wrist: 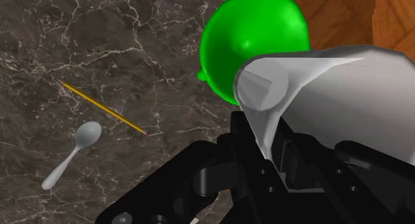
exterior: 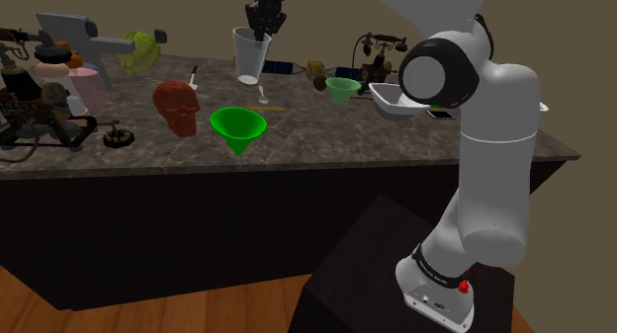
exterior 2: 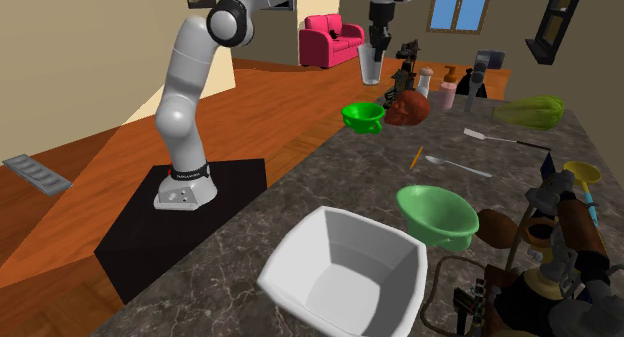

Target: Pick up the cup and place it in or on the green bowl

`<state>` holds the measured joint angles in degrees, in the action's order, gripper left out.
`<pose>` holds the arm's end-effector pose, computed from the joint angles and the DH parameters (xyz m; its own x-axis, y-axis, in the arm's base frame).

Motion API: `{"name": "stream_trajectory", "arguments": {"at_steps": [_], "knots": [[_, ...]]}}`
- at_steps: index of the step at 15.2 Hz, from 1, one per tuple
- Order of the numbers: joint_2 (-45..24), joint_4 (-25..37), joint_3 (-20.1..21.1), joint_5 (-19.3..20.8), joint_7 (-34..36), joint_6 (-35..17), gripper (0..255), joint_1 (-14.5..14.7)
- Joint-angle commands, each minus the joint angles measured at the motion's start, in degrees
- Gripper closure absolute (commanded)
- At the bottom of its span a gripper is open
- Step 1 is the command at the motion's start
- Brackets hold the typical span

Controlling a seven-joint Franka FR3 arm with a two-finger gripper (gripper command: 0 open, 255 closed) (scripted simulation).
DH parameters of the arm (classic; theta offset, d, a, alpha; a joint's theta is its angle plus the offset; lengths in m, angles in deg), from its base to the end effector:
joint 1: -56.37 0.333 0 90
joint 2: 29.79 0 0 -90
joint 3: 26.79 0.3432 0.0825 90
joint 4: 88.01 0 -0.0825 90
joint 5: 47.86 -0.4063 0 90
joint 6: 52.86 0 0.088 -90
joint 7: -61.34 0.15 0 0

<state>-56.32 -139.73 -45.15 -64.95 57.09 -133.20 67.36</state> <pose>0.6994 0.0232 0.6316 0.9971 0.0346 0.0675 0.0441 -0.9885 -0.1445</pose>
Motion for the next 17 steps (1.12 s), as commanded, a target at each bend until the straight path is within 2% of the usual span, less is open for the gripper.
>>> {"name": "stream_trajectory", "arguments": {"at_steps": [1,2,4,7,17], "knots": [[-3.7,6.3,0.9,-0.7,2.9,2.1,255,0.7],[-8.2,14.3,1.6,-1.6,5.0,5.2,255,0.1],[-4.9,6.7,1.1,-0.7,4.2,1.1,255,1.7],[-1.9,-0.7,0.7,0.1,3.4,-3.2,255,3.3],[2.8,-16.1,0.4,1.5,1.9,-13.8,255,5.8]]}}
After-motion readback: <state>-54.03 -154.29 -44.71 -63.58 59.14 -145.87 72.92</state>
